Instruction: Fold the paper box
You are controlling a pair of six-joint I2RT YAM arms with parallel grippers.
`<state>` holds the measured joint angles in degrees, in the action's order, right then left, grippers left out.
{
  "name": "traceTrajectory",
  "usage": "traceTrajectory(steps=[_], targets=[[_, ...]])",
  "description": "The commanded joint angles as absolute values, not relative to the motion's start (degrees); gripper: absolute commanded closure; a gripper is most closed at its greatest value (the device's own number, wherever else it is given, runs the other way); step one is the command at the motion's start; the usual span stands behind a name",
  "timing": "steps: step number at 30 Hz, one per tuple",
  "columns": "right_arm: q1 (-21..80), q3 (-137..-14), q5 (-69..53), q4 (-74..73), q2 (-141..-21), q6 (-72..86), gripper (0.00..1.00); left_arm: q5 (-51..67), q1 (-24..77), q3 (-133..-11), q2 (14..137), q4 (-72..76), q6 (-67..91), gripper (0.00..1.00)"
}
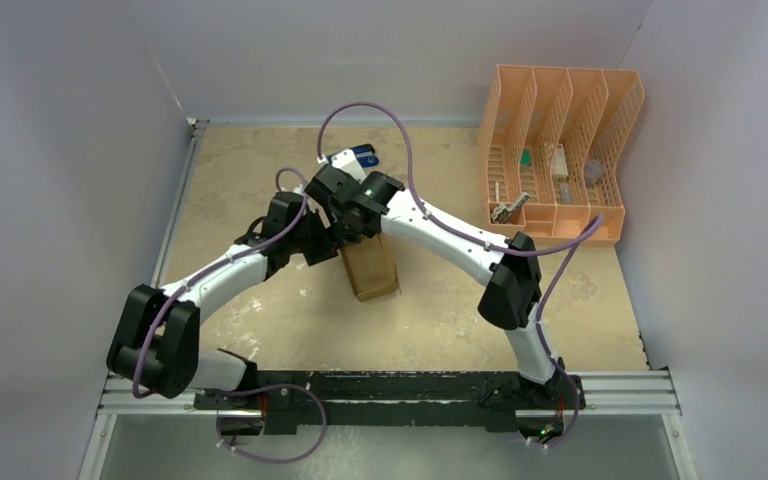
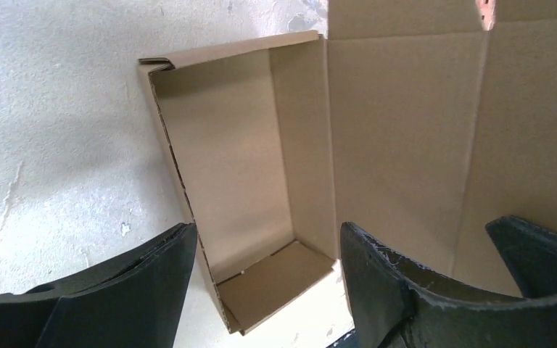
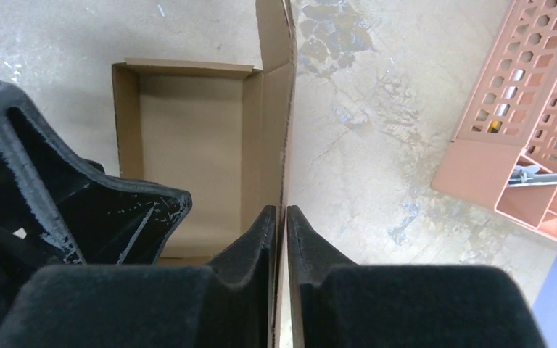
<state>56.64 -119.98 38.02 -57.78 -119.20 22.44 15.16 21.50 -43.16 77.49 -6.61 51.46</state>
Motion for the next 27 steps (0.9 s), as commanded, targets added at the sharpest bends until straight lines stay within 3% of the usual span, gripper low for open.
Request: traceTrajectory(steps=[1, 9, 18, 27], targets=[[56.6, -122.3, 40.4, -60.1, -119.1, 21.5, 0.83, 16.1, 21.9, -44.9, 77.9, -3.0, 51.6, 0.28], [56.6, -117.4, 32.9, -55.5, -107.8, 21.0, 0.58, 9.5, 21.5, -44.8, 70.0, -18.7, 45.7, 0.32], [46.8, -94.3, 26.9, -48.4, -90.1, 22.6, 0.58, 5.7, 21.8, -38.9, 64.4, -28.7, 42.7, 0.54], [39.3, -68.5, 15.8, -24.8, -86.0, 23.7, 0.63, 8.3, 22.5, -32.7, 68.3, -22.5, 47.5, 0.63]])
